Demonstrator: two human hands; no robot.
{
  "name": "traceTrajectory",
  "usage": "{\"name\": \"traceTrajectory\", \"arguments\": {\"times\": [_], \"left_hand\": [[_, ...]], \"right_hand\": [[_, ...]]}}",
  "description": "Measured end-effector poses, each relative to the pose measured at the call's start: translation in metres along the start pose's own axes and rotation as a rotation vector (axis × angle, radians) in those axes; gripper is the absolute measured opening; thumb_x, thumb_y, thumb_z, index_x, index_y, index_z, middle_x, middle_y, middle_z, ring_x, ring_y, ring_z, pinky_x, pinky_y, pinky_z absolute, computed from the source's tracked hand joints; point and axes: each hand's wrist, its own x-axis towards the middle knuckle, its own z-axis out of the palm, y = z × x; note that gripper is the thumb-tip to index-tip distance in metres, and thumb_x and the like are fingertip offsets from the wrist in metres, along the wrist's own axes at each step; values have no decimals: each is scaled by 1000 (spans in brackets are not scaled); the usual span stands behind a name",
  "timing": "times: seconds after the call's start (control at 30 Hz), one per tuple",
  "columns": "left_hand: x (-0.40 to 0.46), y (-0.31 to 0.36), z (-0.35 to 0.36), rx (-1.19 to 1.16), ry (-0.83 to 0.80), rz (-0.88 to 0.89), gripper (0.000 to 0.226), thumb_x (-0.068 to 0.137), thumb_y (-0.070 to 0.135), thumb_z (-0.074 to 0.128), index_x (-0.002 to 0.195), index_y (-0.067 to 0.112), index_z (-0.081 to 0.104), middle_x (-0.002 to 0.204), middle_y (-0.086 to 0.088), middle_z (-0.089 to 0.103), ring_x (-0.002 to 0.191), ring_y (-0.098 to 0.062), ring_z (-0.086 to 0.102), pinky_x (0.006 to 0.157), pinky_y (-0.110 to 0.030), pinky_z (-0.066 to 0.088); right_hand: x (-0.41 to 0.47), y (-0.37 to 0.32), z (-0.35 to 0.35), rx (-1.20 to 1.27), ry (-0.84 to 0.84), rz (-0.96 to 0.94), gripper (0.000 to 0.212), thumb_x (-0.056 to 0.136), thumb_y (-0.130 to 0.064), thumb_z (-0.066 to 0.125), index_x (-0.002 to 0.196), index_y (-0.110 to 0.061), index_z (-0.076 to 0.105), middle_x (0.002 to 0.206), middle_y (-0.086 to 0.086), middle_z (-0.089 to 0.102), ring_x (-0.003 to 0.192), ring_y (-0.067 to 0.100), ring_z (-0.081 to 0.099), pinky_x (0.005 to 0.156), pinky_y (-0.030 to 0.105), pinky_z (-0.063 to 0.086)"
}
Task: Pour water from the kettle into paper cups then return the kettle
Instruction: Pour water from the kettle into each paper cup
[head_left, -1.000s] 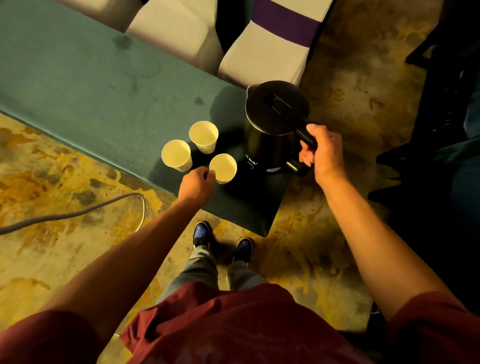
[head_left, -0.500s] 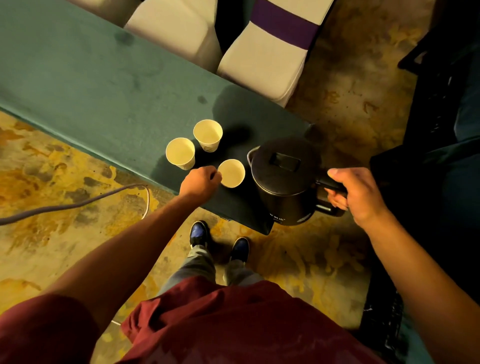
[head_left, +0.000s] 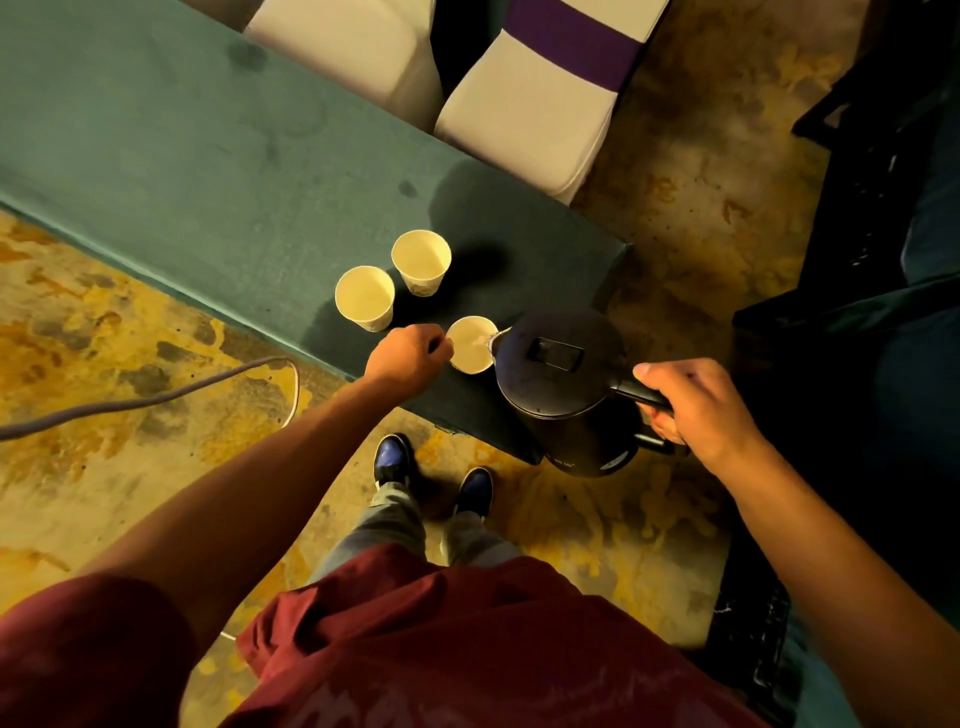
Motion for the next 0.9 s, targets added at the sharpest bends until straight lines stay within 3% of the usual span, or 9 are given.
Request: {"name": "traceTrajectory", "arguments": {"times": [0.17, 0.3, 0.43, 0.9], "left_hand": [[2, -3, -3, -2, -20, 4, 29, 99, 38, 51, 72, 30, 53, 68, 4, 57, 61, -12, 55, 51, -27, 38], [1, -4, -2, -1, -26, 18, 28, 99, 37, 50, 72, 29, 53, 68, 5, 56, 61, -12, 54, 51, -27, 37], [0, -1, -3, -16, -20, 21, 33, 99, 36, 50, 66, 29, 50, 66, 5, 54, 59, -12, 52, 50, -27, 35], [-1, 2, -5, -27, -28, 20, 33, 100, 36, 50, 67, 30, 50, 66, 5, 54, 59, -9, 52, 50, -26, 35]], "right_hand": [[-1, -6, 7, 13, 13, 12, 43, 82, -42, 61, 44, -21, 60, 37, -11, 45, 34, 0, 49, 38, 11, 34], [2, -5, 9, -73, 39, 57, 43, 68, -60, 62, 52, -20, 65, 44, -8, 50, 42, 5, 51, 45, 21, 37], [1, -9, 11, -100, 27, 46, 45, 68, -61, 62, 49, -20, 63, 39, -10, 46, 33, 2, 44, 39, 20, 33], [7, -11, 16, -147, 21, 55, 47, 69, -63, 62, 49, -21, 62, 43, -8, 47, 41, 10, 45, 48, 27, 32]]}}
